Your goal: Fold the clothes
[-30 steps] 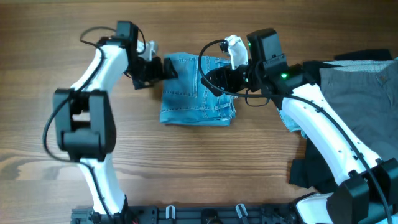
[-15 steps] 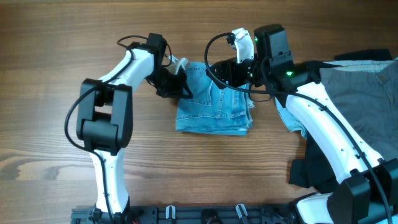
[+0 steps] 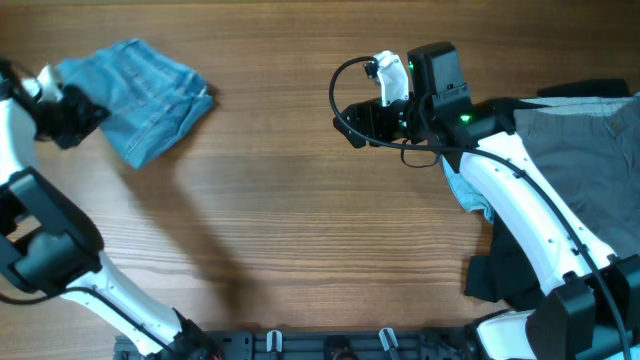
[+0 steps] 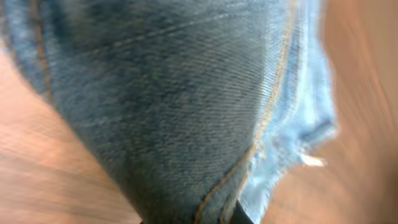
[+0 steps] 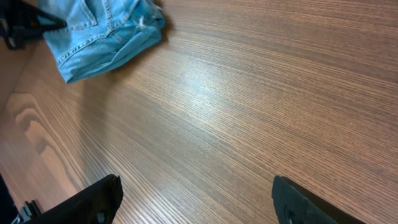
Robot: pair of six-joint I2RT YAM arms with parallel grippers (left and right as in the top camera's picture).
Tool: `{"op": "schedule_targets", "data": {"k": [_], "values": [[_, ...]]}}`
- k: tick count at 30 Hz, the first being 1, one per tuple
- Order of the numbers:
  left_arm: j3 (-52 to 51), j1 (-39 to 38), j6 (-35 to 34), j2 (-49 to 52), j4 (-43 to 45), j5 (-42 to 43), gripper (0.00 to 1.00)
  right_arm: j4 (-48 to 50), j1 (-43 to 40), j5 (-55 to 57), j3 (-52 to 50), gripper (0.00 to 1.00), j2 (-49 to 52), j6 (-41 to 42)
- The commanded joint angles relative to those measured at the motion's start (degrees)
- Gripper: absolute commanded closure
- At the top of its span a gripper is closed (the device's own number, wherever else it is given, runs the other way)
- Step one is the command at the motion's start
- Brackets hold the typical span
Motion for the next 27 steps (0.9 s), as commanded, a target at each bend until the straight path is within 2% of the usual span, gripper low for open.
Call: {"op": "schedule_targets", "data": {"k": [1, 3, 4, 5, 6, 7, 10, 13, 17, 20, 21, 22, 25, 26, 27], "values": [[-1.22, 2.45, -12.87, 4.15, 1.29, -7.54, 0.96, -0.63, -0.17, 0.55, 0.24, 0.18, -0.63, -0.15], [-2.62, 2.78, -21.20, 5.44, 2.27, -10.91, 0.93, -0.72, -0.17, 0.57, 0.22, 0.18, -0.63, -0.15], [-3.45, 2.80, -25.38, 5.86, 3.08, -11.72, 0.82, -0.68, -0.20, 0.59, 0.22, 0.18, -0.63, -0.15], [-4.55, 2.73, -28.72, 5.90, 4.72, -11.69, 0.62, -0.70, -0.20, 0.59, 0.22, 0.18, -0.63, -0.20], [-5.60, 2.62, -32.26, 5.90, 6.25, -11.56, 0.20, -0.70, -0.17, 0.66, 0.22, 0.18, -0.63, -0.17], [-5.70, 2.60, -33.11, 5.90, 6.29, -11.19, 0.00, -0.72, -0.17, 1.38, 0.24, 0.18, -0.63, -0.17], [-5.68, 3.26, -30.67, 4.00, 1.75, -8.46, 0.00, -0.68, -0.17, 1.86, 0.22, 0.18, -0.63, -0.13], [-5.68, 4.20, -24.17, -1.18, -4.48, -9.09, 0.00, -0.48, -0.17, 1.88, 0.22, 0.17, -0.63, -0.13], [-5.68, 3.93, -13.05, -13.27, -10.29, -9.03, 0.00, 2.71, -0.17, 1.92, 0.24, 0.18, -0.63, -0.17], [-5.68, 2.38, -0.35, -23.93, -12.41, -4.59, 0.00, 5.14, -0.17, 5.57, 1.55, 0.24, -0.66, -0.13], [-5.68, 1.14, 5.55, -28.09, -13.42, -0.20, 0.00, 4.92, -0.17, 7.37, 2.71, 0.27, -0.70, -0.02], [-5.68, -0.48, 8.33, -32.46, -14.38, 2.89, 0.00, 4.59, -0.17, 8.90, 4.00, 0.28, -1.16, 0.02], [-5.68, -6.73, 15.76, -44.04, -17.46, 1.97, 0.00, 4.00, -0.17, 9.42, 5.70, 0.28, -5.81, 0.02], [-5.68, -8.85, 16.35, -47.74, -18.25, -0.26, 0.00, 3.67, -0.17, 9.44, 5.77, 0.26, -8.31, 0.04], [-5.68, -10.60, 16.28, -51.45, -18.78, -1.60, 0.00, 3.28, -0.17, 9.68, 5.77, 0.18, -10.54, 0.52]]}}
